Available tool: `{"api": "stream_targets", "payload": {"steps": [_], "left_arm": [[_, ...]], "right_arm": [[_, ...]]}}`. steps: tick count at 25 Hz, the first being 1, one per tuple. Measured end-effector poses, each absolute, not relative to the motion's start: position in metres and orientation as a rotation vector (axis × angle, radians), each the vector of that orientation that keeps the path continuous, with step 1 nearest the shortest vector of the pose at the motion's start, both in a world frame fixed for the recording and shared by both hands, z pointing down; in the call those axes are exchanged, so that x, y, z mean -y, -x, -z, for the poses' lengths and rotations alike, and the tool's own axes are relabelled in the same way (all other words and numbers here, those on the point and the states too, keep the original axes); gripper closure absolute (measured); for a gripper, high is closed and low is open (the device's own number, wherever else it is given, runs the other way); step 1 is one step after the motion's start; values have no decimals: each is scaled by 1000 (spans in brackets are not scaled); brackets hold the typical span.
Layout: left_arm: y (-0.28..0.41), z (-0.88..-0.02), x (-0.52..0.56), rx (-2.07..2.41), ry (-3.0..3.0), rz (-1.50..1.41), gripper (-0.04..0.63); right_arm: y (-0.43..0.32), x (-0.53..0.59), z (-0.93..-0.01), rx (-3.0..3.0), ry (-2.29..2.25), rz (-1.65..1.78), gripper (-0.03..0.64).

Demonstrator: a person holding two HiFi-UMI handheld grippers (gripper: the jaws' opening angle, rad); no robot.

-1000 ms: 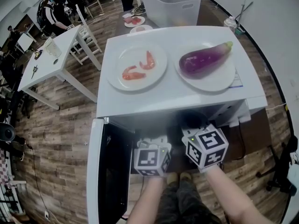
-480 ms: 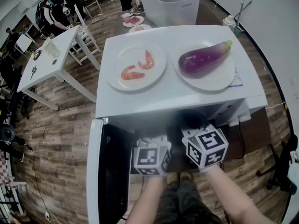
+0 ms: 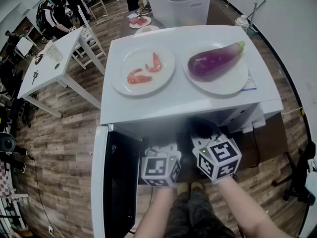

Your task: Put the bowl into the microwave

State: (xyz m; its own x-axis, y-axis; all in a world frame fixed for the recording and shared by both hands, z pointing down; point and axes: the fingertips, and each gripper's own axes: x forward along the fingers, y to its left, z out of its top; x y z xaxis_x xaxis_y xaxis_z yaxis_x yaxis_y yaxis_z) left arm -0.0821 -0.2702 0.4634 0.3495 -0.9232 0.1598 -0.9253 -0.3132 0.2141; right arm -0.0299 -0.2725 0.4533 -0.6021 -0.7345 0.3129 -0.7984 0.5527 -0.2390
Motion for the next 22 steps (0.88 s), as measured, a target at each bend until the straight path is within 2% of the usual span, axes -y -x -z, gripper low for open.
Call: {"api": "stream_targets", "payload": {"steps": [22], "left_arm": [[64,-449,236,1610,-2362,54,594]], "right_arm": [[25,238,-448,2645,-1262,-549,615]]}}
